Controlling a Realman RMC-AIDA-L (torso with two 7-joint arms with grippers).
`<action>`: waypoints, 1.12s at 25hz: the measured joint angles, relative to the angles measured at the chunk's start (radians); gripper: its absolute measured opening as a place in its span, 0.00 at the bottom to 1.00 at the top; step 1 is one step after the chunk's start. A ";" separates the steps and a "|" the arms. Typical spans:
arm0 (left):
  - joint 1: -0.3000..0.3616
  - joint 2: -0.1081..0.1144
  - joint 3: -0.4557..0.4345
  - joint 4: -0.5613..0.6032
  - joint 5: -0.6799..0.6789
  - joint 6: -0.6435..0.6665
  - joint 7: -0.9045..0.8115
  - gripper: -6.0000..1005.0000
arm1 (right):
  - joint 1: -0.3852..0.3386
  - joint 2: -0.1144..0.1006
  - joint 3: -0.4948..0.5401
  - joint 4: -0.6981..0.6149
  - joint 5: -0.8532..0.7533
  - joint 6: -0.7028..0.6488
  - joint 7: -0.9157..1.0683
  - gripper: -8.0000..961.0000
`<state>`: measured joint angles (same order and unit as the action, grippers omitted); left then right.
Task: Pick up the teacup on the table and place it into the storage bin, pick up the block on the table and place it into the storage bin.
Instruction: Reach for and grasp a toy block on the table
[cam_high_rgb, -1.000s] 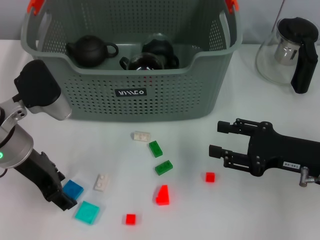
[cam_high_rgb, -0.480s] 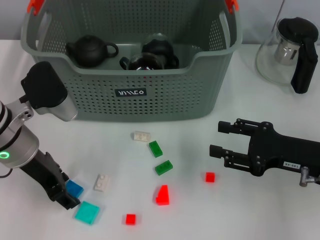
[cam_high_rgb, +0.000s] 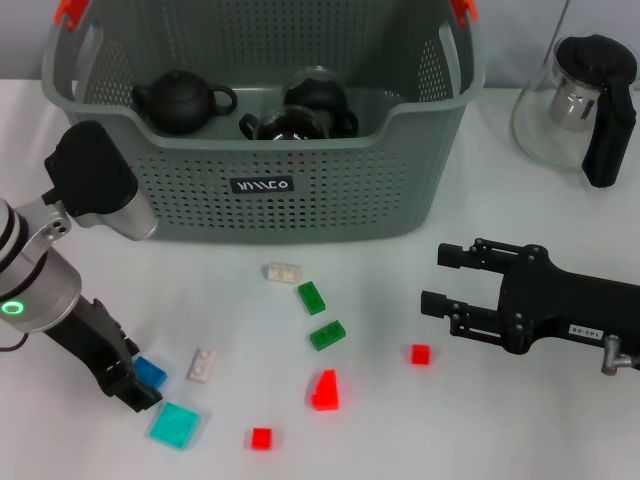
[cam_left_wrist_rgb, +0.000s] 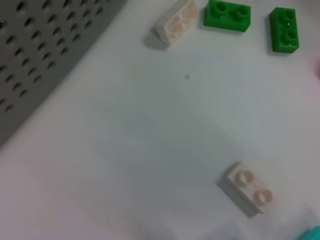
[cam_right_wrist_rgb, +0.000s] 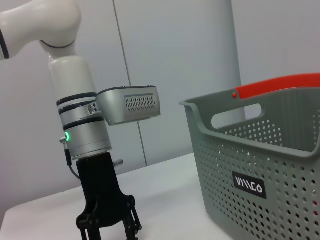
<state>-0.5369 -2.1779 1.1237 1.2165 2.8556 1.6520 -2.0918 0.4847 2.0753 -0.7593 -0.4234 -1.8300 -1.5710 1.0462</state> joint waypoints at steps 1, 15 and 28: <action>0.000 0.000 -0.001 0.000 0.000 -0.001 0.000 0.71 | -0.001 0.000 0.000 0.000 0.000 -0.001 0.000 0.71; 0.009 0.002 0.003 0.000 0.001 -0.015 -0.010 0.70 | -0.010 0.000 0.000 0.000 0.000 -0.004 -0.003 0.71; 0.006 0.002 -0.005 -0.001 0.001 -0.009 -0.022 0.58 | -0.011 0.000 0.000 0.000 0.000 -0.004 -0.003 0.71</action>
<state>-0.5310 -2.1756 1.1187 1.2159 2.8562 1.6428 -2.1142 0.4740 2.0755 -0.7593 -0.4233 -1.8300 -1.5755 1.0437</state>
